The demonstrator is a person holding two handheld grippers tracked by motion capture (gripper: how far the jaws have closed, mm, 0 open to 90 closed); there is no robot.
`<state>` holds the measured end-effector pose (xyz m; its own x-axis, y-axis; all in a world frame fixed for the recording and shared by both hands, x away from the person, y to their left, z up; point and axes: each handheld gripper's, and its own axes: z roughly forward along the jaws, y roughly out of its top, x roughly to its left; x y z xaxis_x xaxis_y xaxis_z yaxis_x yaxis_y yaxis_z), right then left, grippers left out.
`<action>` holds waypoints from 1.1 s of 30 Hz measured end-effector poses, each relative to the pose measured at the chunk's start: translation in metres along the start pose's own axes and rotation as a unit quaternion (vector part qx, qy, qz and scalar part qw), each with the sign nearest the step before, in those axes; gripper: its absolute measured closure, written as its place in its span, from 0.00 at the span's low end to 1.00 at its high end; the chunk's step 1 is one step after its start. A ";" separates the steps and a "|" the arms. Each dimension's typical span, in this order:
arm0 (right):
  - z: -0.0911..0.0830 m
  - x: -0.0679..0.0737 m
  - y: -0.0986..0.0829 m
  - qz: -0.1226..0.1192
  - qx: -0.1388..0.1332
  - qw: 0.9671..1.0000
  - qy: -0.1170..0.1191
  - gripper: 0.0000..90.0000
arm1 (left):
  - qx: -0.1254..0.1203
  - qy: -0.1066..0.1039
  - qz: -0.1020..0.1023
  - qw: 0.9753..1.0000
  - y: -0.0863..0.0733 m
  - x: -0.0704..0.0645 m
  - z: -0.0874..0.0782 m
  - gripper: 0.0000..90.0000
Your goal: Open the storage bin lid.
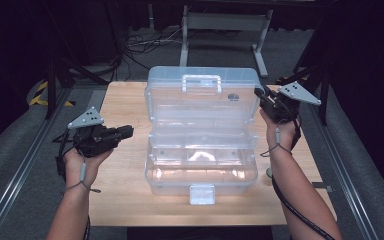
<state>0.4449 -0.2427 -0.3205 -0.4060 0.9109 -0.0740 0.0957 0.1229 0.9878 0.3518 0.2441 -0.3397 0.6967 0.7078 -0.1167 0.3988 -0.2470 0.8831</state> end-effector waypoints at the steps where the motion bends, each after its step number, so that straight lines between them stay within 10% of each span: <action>1: 0.001 0.000 0.000 0.000 0.000 1.000 -0.001 0.88 | 0.000 0.002 0.000 1.000 -0.001 0.001 -0.001 0.92; 33: 0.049 -0.015 0.001 0.013 0.024 0.999 -0.017 0.92 | -0.002 0.008 -0.025 1.000 -0.011 0.015 -0.006 0.91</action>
<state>0.4950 -0.2367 -0.3255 -0.3711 0.9270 -0.0546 0.1501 0.1179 0.9816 0.3538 0.2612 -0.3485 0.6668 0.7291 -0.1540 0.4309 -0.2086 0.8780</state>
